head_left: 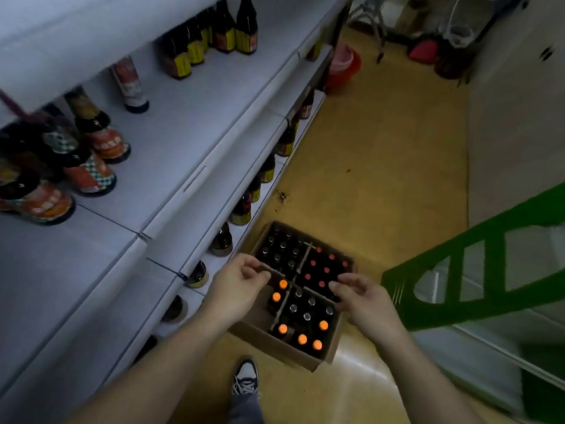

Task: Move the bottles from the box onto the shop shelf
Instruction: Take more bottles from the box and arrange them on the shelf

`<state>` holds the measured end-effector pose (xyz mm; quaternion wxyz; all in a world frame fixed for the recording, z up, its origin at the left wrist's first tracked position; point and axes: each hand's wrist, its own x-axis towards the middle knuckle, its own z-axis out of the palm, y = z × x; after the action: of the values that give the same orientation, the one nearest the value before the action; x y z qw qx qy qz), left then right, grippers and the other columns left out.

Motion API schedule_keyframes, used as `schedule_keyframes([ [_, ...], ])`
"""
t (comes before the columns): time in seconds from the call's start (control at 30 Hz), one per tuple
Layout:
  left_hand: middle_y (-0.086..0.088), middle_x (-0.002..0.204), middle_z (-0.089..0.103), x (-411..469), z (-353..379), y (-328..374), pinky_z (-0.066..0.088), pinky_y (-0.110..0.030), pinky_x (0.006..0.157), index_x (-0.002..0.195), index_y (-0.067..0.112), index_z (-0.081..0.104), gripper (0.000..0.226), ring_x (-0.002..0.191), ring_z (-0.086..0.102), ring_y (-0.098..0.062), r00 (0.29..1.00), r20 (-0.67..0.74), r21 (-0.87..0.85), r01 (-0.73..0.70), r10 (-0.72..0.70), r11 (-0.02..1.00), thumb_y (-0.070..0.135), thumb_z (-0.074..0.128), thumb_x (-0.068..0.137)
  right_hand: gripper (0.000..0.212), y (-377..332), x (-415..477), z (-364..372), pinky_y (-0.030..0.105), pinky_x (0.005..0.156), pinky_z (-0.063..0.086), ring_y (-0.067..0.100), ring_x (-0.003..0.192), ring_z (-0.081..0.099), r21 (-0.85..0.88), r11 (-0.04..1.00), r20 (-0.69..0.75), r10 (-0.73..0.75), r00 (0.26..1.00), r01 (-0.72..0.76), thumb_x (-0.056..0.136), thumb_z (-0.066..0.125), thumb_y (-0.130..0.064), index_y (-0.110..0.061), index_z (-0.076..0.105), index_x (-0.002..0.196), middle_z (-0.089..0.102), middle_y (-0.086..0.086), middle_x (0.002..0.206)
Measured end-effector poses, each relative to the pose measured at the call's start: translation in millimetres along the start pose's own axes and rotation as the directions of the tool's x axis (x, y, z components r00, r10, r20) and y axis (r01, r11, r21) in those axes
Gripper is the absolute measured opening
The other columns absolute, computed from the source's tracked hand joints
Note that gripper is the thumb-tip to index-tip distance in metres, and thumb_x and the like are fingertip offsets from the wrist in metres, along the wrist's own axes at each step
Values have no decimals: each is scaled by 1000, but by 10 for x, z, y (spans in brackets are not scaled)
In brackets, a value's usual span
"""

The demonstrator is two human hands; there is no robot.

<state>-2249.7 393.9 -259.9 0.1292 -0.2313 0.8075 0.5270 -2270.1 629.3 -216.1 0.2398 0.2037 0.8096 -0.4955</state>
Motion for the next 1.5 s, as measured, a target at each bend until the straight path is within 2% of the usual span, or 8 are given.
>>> schedule_keyframes([
  [0.3,9,90,61,732,477,-439,50,-30,79,105,28,62,17,90,62,-12,989,76,19,125,-126,992,35,71,93,29,277,773,185,24,61,45,19,84,70,-63,982,30,178,984,-176,95,73,-26,-17,65,121,75,5,98],
  [0.43,10,91,61,883,595,-454,42,-20,65,105,28,60,16,83,58,-2,986,28,-33,163,-162,986,34,70,94,28,76,1114,206,28,64,46,20,85,71,-167,976,63,150,987,-138,95,72,-27,-19,64,121,74,3,95],
  [0.7,12,89,59,1173,922,-555,49,-24,74,97,33,56,16,82,57,-2,937,-111,-174,310,-332,935,31,71,94,27,-163,2042,253,49,88,56,30,85,74,-388,922,256,100,961,7,96,71,-23,-16,63,121,74,3,89],
  [0.8,11,88,60,1255,1169,-672,56,-38,86,98,32,59,13,88,62,-12,893,-184,-254,361,-411,897,30,71,93,23,-78,2448,257,42,82,56,25,81,73,-471,875,365,79,928,111,95,71,-24,-22,64,117,75,-2,81],
  [0.87,9,91,61,1295,1373,-741,51,-30,74,109,26,60,19,89,62,-12,861,-221,-294,389,-458,873,32,69,94,20,20,2722,298,40,78,55,23,80,74,-517,837,442,80,894,180,95,72,-26,-24,64,114,76,-3,83],
  [1.17,5,83,61,1687,2466,-1548,46,-29,67,107,23,63,17,86,65,-25,690,-300,-460,501,-659,733,28,72,93,25,933,3780,837,33,70,57,16,77,71,-597,714,603,97,792,367,93,70,-30,-30,61,117,75,-3,87],
  [1.3,3,102,61,2154,2799,-2165,48,-28,73,120,21,61,24,94,61,-19,684,-288,-427,536,-671,729,31,65,98,27,1575,4327,1263,26,66,51,9,78,66,-621,653,630,87,772,434,95,67,-30,-31,57,120,70,-7,88],
  [1.5,2,119,68,2689,3371,-3082,54,-38,88,118,34,67,24,109,64,-25,722,-325,-254,555,-611,792,39,62,95,46,2581,5004,1805,37,80,58,20,92,68,-685,498,648,84,757,531,93,67,-31,-38,52,137,70,-1,108],
])
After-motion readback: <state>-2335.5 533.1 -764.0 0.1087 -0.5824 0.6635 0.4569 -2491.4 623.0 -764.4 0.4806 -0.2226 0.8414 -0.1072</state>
